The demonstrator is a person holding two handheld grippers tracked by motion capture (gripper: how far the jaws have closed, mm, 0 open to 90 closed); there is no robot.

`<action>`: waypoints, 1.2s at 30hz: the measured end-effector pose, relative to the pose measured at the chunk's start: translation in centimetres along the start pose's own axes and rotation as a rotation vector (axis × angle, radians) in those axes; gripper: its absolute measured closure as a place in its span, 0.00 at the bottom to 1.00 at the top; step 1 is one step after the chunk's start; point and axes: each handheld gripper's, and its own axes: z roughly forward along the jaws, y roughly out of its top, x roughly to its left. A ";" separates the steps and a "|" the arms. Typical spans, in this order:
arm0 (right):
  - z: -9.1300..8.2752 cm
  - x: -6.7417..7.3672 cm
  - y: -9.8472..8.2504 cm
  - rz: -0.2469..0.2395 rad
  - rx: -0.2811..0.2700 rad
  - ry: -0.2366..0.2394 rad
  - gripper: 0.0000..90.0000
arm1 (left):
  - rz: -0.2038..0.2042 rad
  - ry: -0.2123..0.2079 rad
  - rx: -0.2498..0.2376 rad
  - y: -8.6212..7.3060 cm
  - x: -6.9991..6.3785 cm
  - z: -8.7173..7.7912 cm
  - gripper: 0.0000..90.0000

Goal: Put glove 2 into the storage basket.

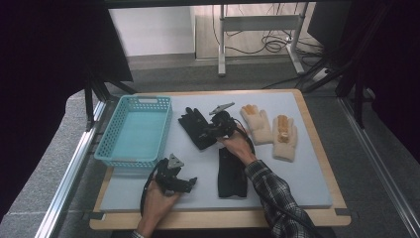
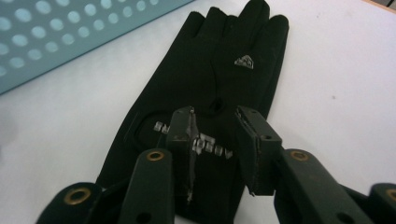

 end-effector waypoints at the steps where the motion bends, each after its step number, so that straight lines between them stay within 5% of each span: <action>1: 0.3 0.0 0.2 -0.001 0.002 -0.002 0.70 | -0.001 0.000 0.000 0.0 0.0 0.0 0.07; 12: 4.2 -0.3 1.7 -0.012 0.011 -0.036 0.40 | 0.000 0.000 0.000 0.0 0.0 0.0 0.07; 17: 5.7 -0.1 1.9 -0.007 0.047 -0.057 0.38 | -0.001 -0.001 0.000 0.0 0.0 0.0 0.07; 25: 5.9 0.4 2.3 -0.001 0.085 -0.026 0.68 | -0.001 0.000 0.000 0.0 0.0 0.0 0.07; 29: 5.5 -0.4 2.1 0.073 0.085 0.011 0.85 | -0.001 -0.001 0.000 0.0 0.0 0.0 0.07; 33: 5.2 -0.9 2.0 0.140 0.082 0.047 0.89 | 0.000 -0.001 0.000 0.0 0.0 0.0 0.07; 36: 4.7 -0.8 2.1 0.145 0.077 0.039 0.90 | -0.001 -0.001 0.000 0.0 0.0 0.0 0.07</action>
